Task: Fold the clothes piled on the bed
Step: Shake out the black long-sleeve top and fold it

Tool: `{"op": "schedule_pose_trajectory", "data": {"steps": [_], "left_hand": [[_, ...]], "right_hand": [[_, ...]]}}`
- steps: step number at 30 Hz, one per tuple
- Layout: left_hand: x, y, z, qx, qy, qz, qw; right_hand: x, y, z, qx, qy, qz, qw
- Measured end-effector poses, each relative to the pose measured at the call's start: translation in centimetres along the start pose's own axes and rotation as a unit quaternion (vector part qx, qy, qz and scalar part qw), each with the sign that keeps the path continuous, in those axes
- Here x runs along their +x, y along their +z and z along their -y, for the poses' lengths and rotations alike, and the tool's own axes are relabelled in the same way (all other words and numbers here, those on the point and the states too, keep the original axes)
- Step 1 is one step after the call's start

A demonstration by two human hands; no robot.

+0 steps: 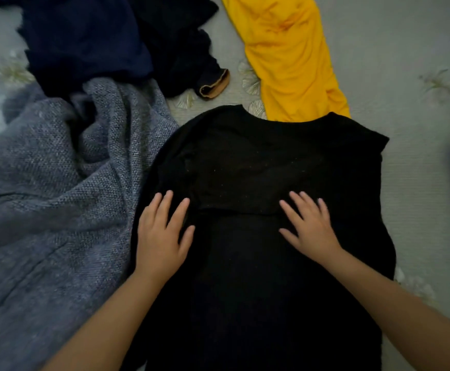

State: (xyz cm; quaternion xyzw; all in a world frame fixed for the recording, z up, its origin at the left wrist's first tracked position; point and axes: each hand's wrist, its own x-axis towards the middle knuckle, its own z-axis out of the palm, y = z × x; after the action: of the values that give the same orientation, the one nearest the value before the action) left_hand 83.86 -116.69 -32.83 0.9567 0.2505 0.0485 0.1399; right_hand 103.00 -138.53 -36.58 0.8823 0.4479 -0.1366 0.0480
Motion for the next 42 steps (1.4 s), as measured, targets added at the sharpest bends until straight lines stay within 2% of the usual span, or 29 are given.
{"op": "schedule_pose_trajectory", "data": {"steps": [4,6,8,12,14,16,18,22,24,27,31,33,35,38,40,42], "left_hand": [[3.7,1.0,-3.2,0.008,0.08,-0.006,0.997],[6.0,1.7,-4.4,0.047,0.087,0.025,0.995],[8.6,2.1,-5.6,0.079,0.06,0.056,0.993],[12.8,3.2,-6.4,0.177,-0.074,0.146,0.971],[14.0,3.7,-6.0,0.23,-0.099,0.163,0.954],[15.1,3.6,-6.1,0.236,-0.094,0.153,0.955],[16.0,3.6,-6.6,0.208,-0.073,0.135,0.966],[17.6,4.6,-8.5,0.152,0.001,0.096,0.984],[18.7,5.9,-9.5,0.156,0.002,0.104,0.982],[20.0,7.4,-9.8,0.185,-0.001,0.109,0.977],[21.0,9.1,-8.8,0.177,0.036,0.083,0.98],[21.1,9.7,-8.5,0.164,0.02,0.1,0.981],[20.5,10.2,-8.5,0.163,0.034,0.093,0.982],[19.3,9.7,-8.6,0.158,0.081,0.029,0.984],[17.9,8.4,-8.6,0.135,0.107,-0.005,0.985],[15.4,6.6,-7.9,0.12,0.104,-0.031,0.987]], "right_hand": [[1.0,-1.3,-5.4,0.008,0.079,-0.092,0.993],[2.9,-2.6,-7.9,0.01,0.1,-0.113,0.989],[4.9,-3.9,-10.3,0.017,0.129,-0.123,0.984],[8.0,-5.2,-15.0,0.01,0.168,-0.095,0.981],[8.8,-5.9,-17.0,0.052,0.156,-0.069,0.984],[9.1,-6.7,-18.7,0.157,0.172,-0.09,0.968],[9.0,-7.0,-20.4,0.212,0.21,-0.099,0.949],[9.4,-6.2,-23.8,0.197,0.242,-0.05,0.949],[9.6,-5.5,-25.2,0.166,0.261,-0.052,0.95],[9.7,-3.9,-25.5,0.102,0.265,-0.098,0.954],[9.6,-1.8,-25.6,0.047,0.292,-0.15,0.943],[9.0,-1.3,-24.7,0.059,0.301,-0.223,0.925],[7.6,-0.7,-21.8,0.057,0.268,-0.283,0.919],[4.2,1.6,-14.9,0.062,0.174,-0.256,0.949],[1.9,3.3,-12.2,0.056,0.146,-0.169,0.973],[1.1,4.3,-11.7,0.047,0.157,-0.1,0.981]]}}
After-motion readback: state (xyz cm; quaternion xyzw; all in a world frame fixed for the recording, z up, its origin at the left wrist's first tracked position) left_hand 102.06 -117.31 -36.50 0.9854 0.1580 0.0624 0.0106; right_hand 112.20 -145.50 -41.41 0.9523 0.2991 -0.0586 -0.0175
